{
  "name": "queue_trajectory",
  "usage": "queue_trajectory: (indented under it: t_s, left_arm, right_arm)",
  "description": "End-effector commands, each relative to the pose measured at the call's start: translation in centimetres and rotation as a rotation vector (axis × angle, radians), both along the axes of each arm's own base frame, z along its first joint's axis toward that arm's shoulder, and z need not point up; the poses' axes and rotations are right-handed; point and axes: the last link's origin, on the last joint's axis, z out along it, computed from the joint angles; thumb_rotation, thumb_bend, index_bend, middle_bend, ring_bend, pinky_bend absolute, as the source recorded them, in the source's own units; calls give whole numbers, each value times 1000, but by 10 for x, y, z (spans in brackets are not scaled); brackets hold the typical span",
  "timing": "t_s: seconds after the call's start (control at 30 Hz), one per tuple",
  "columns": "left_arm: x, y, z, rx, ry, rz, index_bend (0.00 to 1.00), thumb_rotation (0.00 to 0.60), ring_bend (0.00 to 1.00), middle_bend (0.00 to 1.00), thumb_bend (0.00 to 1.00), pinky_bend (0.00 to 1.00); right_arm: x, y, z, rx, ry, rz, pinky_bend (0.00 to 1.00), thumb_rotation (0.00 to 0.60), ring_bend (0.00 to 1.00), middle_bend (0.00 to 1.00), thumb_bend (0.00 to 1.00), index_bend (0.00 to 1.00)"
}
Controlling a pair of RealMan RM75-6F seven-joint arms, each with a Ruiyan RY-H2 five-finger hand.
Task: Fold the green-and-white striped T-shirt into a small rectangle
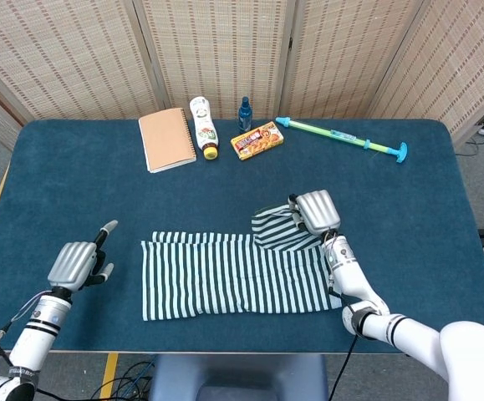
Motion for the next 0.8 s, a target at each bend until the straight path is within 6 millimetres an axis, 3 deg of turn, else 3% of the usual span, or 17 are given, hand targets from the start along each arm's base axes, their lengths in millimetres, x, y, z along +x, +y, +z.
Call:
queue_trajectory:
  t_s: [0.03, 0.47, 0.67, 0.8]
  left_arm:
    - [-1, 0, 0, 0, -2, 2, 0, 600, 870, 871, 406, 999]
    - [-5, -2, 1, -4, -5, 15, 0, 600, 870, 870, 406, 999]
    - [-7, -3, 1, -3, -6, 23, 0, 600, 870, 870, 406, 999]
    - [-8, -3, 1, -1, -6, 27, 0, 600, 870, 870, 406, 999]
  right_arm:
    - [2, -5, -3, 1, 12, -4, 1000, 600, 1000, 970, 454, 479]
    - [2, -24, -13, -4, 65, -37, 1000, 600, 1000, 969, 440, 475]
    - [7, -32, -15, 5, 92, -45, 1000, 600, 1000, 958, 315, 310]
    - [12, -36, -13, 16, 97, -51, 1000, 600, 1000, 954, 301, 269]
